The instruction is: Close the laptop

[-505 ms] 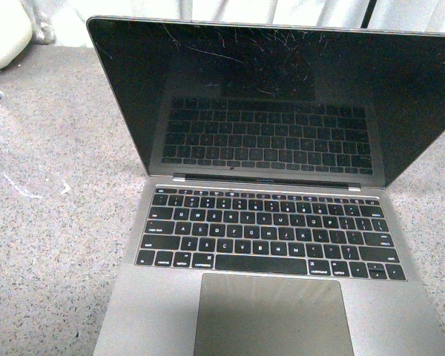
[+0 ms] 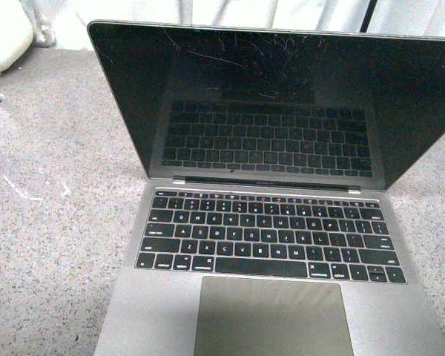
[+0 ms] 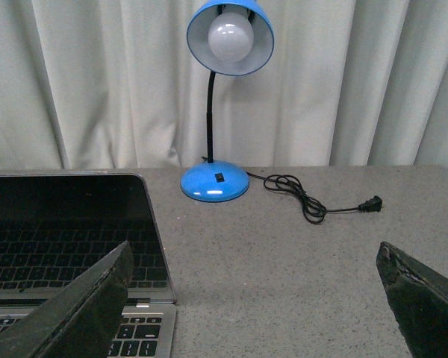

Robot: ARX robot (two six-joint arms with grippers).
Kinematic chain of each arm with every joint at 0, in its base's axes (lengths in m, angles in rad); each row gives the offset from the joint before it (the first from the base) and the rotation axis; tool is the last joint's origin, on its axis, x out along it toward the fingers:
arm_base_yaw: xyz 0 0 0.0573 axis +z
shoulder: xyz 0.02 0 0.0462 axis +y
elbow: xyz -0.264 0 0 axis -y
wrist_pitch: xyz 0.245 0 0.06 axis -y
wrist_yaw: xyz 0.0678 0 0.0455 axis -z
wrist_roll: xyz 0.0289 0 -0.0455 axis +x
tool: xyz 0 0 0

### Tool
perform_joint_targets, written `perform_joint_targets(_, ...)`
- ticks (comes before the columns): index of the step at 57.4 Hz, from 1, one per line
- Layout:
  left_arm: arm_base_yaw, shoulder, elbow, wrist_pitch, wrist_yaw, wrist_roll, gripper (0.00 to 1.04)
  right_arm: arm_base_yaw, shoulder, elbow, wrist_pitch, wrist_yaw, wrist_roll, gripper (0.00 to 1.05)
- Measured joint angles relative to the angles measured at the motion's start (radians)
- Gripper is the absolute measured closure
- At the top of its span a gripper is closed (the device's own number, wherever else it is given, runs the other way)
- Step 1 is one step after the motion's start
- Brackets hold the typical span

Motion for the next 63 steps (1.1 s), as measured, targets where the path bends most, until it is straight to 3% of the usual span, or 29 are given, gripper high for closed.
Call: perform_joint_targets(63,0.0,0.0,0.0,0.0,0.0,0.0,0.06,0.0,0.0,0.0,0.0,0.0,0.0,0.09)
